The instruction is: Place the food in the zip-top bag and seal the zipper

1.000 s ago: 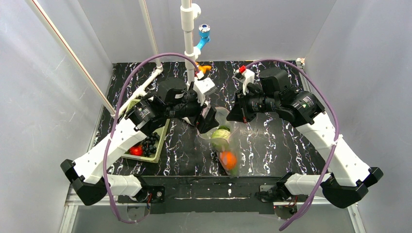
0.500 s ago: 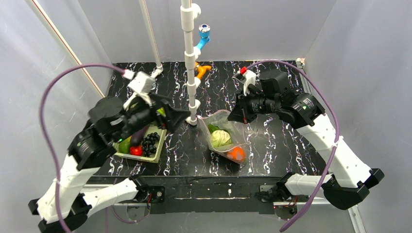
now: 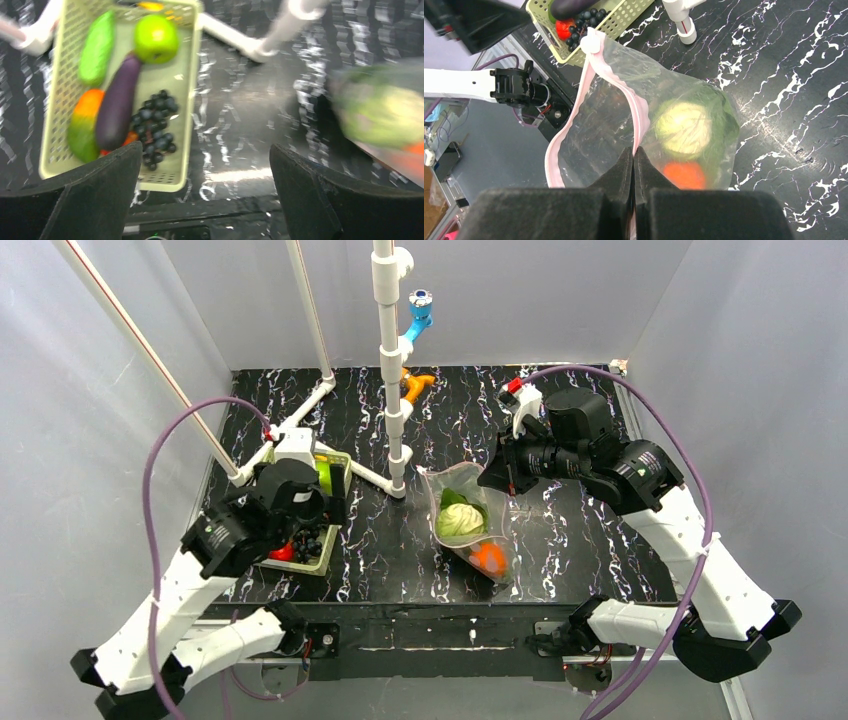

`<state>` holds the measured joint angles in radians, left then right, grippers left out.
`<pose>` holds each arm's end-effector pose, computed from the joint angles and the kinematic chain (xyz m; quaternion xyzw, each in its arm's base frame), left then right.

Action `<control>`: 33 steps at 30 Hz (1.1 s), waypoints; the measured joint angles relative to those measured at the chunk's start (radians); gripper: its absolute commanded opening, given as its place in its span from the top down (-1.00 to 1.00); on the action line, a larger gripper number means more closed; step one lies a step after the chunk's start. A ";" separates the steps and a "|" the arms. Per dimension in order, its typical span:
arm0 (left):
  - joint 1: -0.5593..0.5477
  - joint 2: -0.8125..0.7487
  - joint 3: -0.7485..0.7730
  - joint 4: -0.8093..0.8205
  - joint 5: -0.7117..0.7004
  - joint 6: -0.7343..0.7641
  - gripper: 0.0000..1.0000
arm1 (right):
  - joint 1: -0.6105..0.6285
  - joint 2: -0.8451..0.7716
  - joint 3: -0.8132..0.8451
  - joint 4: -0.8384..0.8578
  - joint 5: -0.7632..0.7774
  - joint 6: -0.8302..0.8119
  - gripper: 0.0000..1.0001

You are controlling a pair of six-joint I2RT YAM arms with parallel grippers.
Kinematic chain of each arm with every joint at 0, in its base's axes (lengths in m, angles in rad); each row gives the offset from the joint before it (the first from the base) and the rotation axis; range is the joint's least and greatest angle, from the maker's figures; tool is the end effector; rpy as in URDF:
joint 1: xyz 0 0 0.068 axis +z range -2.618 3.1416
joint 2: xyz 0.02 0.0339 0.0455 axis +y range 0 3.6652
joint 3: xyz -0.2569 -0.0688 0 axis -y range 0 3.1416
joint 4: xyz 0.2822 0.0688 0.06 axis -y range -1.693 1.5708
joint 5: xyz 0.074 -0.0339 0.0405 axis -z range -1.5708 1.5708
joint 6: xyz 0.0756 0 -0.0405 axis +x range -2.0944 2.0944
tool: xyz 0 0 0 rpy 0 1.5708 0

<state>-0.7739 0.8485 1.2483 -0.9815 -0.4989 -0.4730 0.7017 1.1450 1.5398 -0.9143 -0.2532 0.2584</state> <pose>0.1712 -0.1167 0.3942 0.0120 0.8609 -0.0921 0.5003 0.2009 0.1946 0.4383 -0.2504 0.8232 0.3267 0.3911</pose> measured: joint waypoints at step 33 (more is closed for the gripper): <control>0.719 0.635 -0.314 0.410 0.218 0.364 0.14 | 0.000 0.013 0.003 -0.023 -0.018 0.008 0.97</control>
<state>-0.0549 1.4831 0.9340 -0.5718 -0.2811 -0.1094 0.7017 1.1580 1.5425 -0.9370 -0.2716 0.2669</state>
